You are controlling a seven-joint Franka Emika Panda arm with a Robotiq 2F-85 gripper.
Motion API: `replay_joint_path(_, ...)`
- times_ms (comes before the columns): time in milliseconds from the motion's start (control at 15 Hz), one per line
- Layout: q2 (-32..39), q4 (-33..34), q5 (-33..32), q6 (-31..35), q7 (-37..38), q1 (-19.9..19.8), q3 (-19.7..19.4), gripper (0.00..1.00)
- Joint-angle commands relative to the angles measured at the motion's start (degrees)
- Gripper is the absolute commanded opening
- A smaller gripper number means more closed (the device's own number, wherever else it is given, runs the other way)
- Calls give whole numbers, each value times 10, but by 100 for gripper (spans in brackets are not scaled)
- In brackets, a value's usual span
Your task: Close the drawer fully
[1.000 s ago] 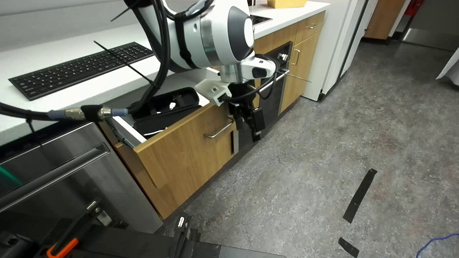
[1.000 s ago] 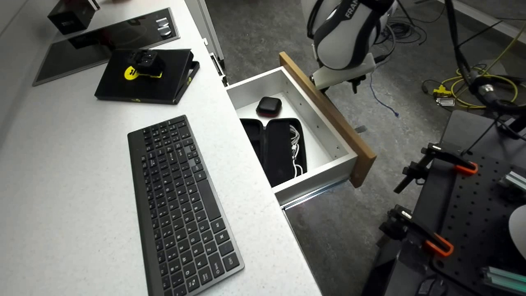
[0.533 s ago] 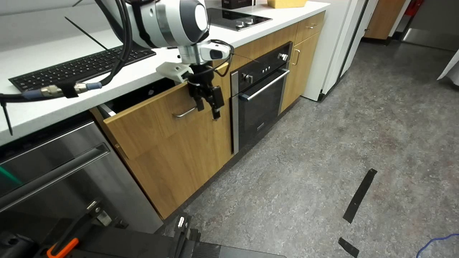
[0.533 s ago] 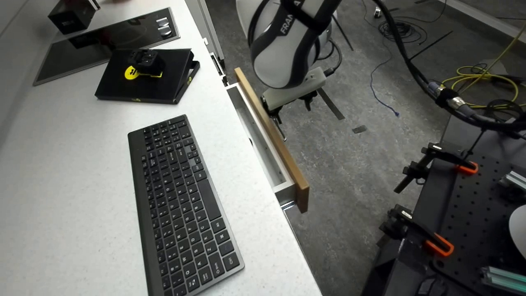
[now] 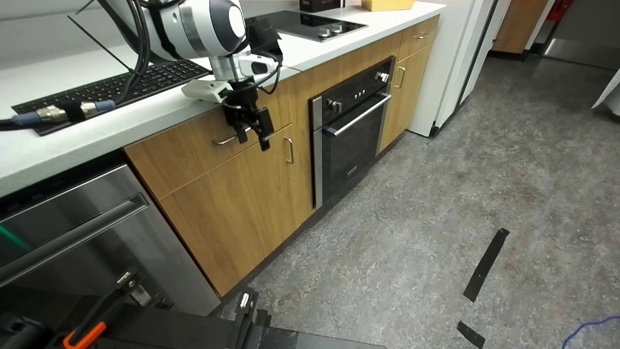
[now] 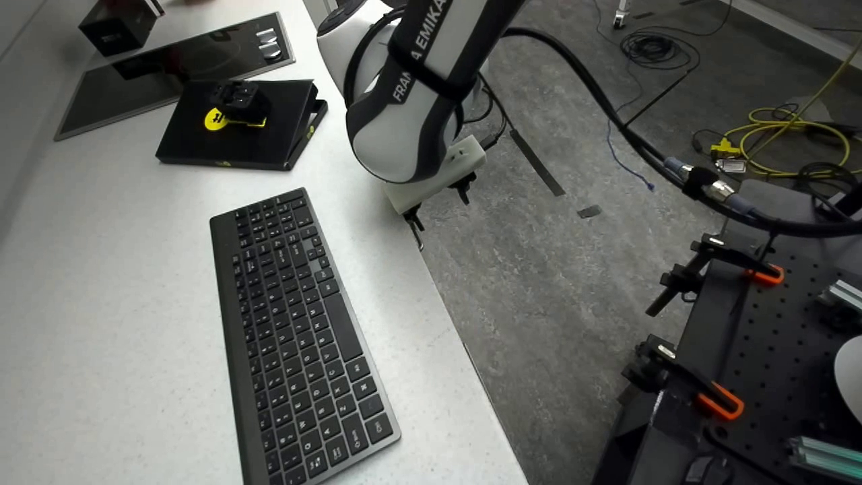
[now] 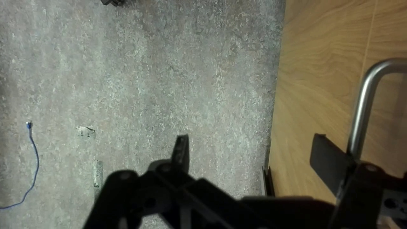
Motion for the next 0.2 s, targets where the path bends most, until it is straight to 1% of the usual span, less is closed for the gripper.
replay_joint_path(0, 0, 1, 15, 0, -13, 13, -14, 100)
replay_joint_path(133, 0, 1, 15, 0, -18, 12, -14, 100)
